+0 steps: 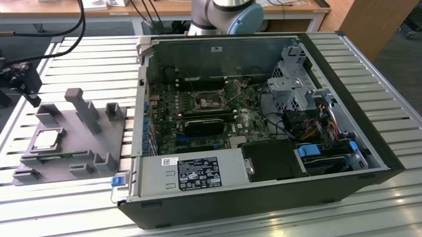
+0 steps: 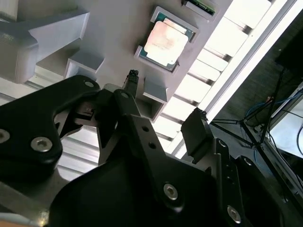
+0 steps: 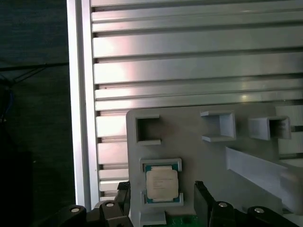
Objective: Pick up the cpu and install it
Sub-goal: 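Pick up the cpu and move it towards the insertion slot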
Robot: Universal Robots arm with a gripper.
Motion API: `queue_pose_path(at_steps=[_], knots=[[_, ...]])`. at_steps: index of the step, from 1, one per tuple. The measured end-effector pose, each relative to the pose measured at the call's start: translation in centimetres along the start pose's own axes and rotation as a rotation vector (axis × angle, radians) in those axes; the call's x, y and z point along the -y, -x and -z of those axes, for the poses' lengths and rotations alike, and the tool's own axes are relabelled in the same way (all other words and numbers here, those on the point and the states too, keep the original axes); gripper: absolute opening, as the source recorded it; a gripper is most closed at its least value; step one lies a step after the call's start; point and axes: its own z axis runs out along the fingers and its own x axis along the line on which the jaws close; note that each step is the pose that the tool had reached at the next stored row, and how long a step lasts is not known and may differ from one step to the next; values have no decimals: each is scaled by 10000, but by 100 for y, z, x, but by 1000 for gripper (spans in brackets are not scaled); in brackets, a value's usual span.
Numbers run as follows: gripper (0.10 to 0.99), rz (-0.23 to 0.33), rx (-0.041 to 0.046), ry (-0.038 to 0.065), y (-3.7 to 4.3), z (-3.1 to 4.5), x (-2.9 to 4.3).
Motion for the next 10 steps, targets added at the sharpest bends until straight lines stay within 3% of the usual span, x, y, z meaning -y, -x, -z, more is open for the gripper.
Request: queue_pose_path(at_steps=[6, 8, 10], knots=[[647, 123, -6, -2, -1, -107, 9], [714, 139, -5, -2, 1, -141, 21], [714, 159, -6, -3, 1, -176, 34]])
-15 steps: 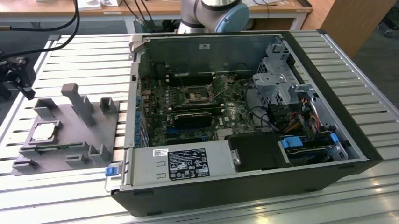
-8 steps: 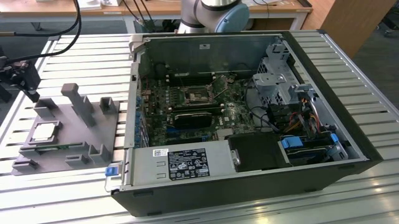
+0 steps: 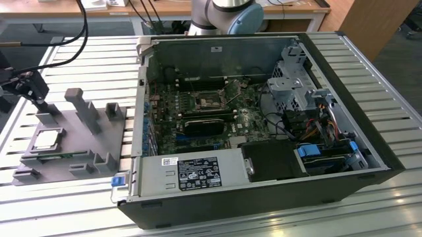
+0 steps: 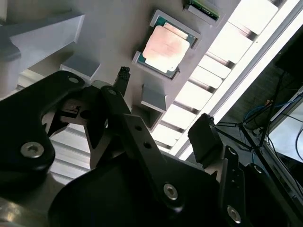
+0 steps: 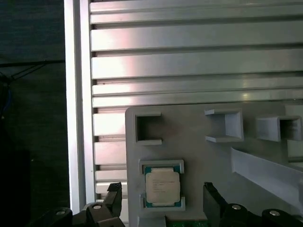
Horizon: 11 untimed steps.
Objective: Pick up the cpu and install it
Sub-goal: 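Pick up the cpu and move it towards the insertion slot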
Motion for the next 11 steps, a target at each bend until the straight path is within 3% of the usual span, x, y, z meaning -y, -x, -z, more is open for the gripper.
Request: queue_pose_path(at_steps=[1, 11], knots=[[776, 28, -4, -2, 1, -14, 10], [776, 200, -18, -3, 4, -169, 42]])
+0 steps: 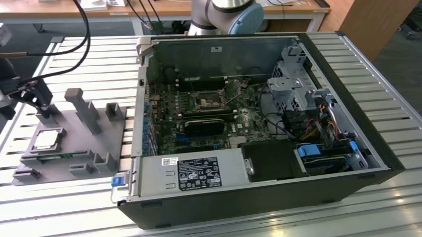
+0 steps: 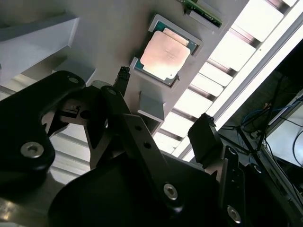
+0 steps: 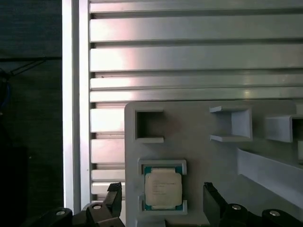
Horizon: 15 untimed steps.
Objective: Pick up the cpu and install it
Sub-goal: 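Pick up the cpu and move it towards the insertion slot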
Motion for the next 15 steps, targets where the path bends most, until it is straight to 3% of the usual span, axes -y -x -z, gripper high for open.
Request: queue_pose_path(at_steps=[11, 15], knots=[[776, 73, -3, -1, -4, -158, 30], [776, 72, -4, 16, -2, -218, 80]])
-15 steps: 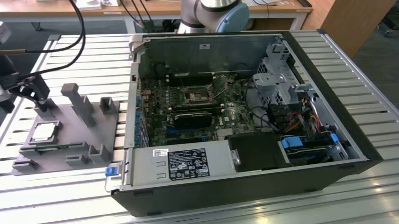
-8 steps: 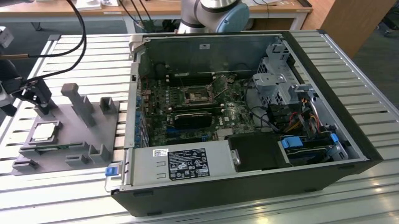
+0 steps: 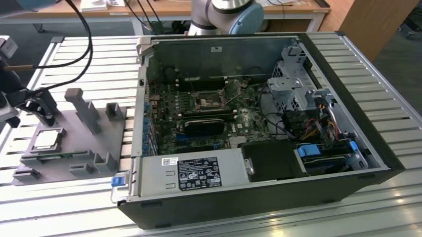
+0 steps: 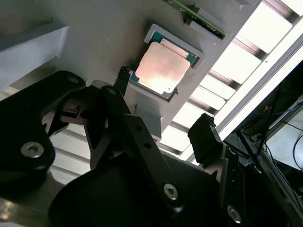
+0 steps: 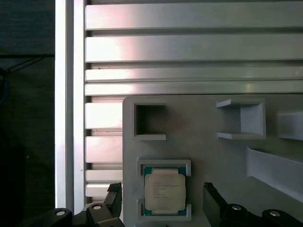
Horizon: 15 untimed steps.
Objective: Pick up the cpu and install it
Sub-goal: 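Pick up the cpu and move it towards the insertion slot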
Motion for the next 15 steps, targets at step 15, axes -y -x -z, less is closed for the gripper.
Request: queue_pose_path(at_steps=[15], knots=[[776, 1, 3, 8, 4, -261, 77]])
